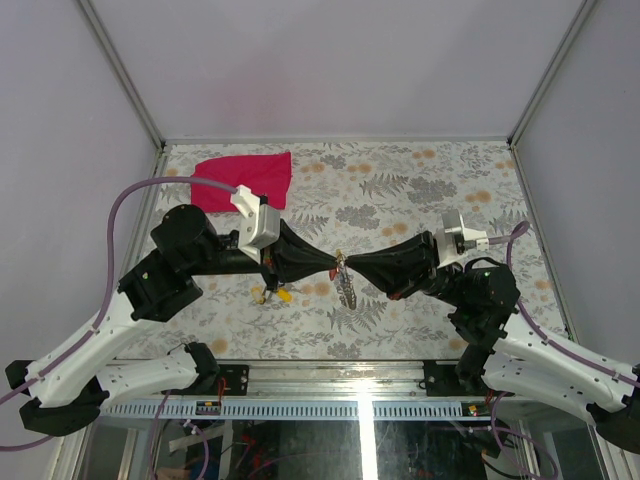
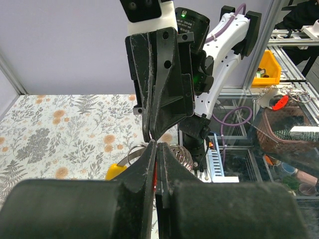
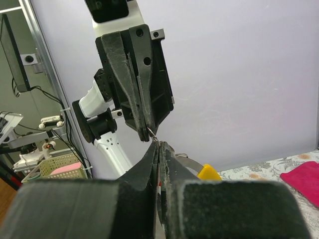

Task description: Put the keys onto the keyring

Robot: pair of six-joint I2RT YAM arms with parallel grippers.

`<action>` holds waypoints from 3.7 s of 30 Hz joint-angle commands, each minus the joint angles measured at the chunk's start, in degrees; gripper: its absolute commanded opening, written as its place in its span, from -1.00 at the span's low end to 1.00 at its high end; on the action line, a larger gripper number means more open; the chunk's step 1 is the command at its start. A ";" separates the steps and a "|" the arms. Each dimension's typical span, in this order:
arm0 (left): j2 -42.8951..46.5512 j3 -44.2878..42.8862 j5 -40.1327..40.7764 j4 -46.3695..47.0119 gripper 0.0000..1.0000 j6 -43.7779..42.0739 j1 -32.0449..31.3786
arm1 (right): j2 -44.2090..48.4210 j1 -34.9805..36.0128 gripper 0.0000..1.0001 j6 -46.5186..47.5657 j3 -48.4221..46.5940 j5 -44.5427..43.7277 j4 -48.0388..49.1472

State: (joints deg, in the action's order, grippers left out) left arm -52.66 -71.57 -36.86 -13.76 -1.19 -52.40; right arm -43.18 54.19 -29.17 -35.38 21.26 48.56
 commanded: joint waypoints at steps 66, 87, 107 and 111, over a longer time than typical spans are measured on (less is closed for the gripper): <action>0.88 -1.06 6.31 2.33 -1.00 0.69 -0.14 | 5.07 -0.03 -1.00 10.00 -4.48 5.63 -13.18; 1.91 -0.10 1.23 3.65 -1.00 -0.18 -0.16 | 1.24 -0.03 -1.00 1.61 -3.19 6.08 3.55; 0.25 -0.43 -2.18 3.12 -1.00 0.44 -0.16 | -0.68 -0.02 -1.00 0.09 -3.54 3.99 4.44; 0.08 -0.71 -2.78 3.11 -1.00 0.37 -0.20 | -0.40 -0.04 -1.00 0.09 -3.09 2.77 4.44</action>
State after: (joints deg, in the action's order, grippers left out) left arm -52.45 -70.83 -38.02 -12.80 -0.78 -52.40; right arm -44.03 54.26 -28.58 -36.58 26.55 47.53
